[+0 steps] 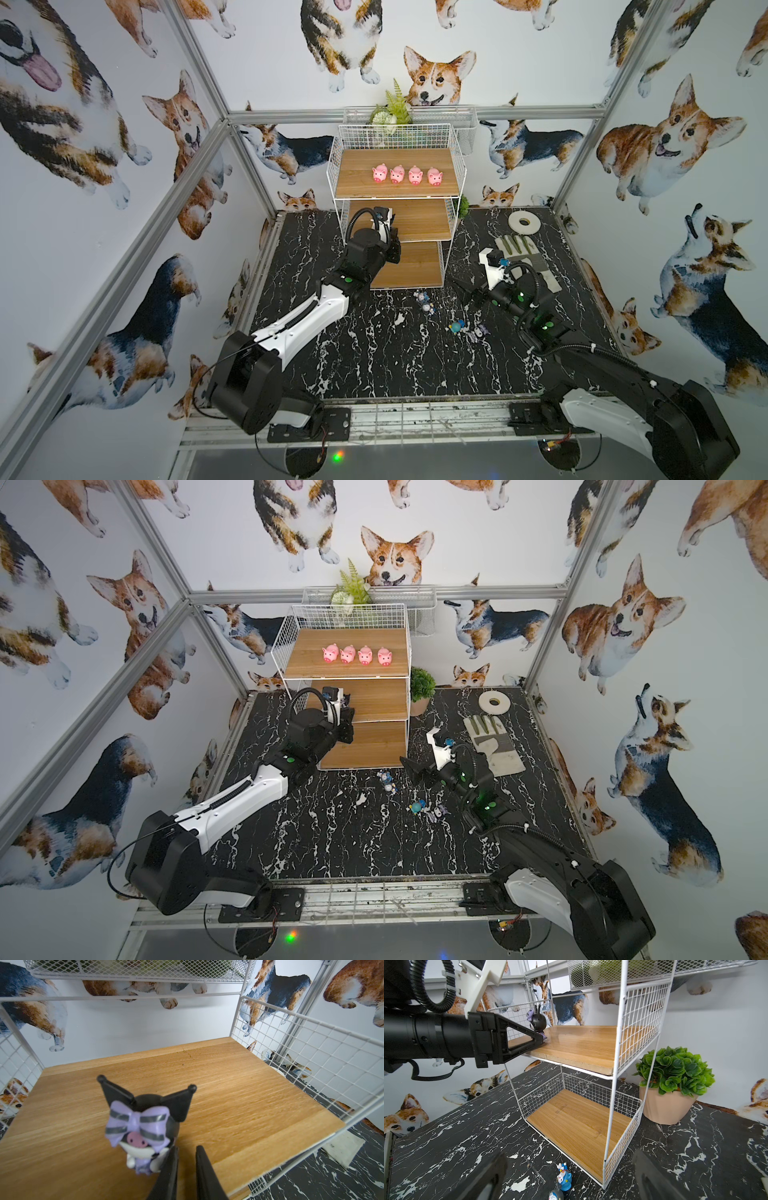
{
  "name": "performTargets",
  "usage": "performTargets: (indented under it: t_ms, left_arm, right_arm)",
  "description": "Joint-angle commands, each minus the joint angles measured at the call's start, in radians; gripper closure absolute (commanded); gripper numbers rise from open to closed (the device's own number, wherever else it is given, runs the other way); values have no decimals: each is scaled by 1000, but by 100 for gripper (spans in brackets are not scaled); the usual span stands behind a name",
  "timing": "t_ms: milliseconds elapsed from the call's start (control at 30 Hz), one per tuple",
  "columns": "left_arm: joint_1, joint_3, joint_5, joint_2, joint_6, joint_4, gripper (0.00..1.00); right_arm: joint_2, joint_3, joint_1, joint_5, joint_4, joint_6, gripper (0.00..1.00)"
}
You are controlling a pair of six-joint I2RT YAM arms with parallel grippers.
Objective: Organize plastic toys on shelves
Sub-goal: Place the plastic toy on the shelf.
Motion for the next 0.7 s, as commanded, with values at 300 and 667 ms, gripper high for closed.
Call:
performTargets:
  t_ms: [300,667]
  left_arm:
    - [-42,-69,123,-174,28,-50,55]
    - [-104,-330,339,-349,-131,-94,18]
  right_arm:
    - [-2,82,-2,37,-157,25,2]
    - [41,304,-3,50,-861,275,9]
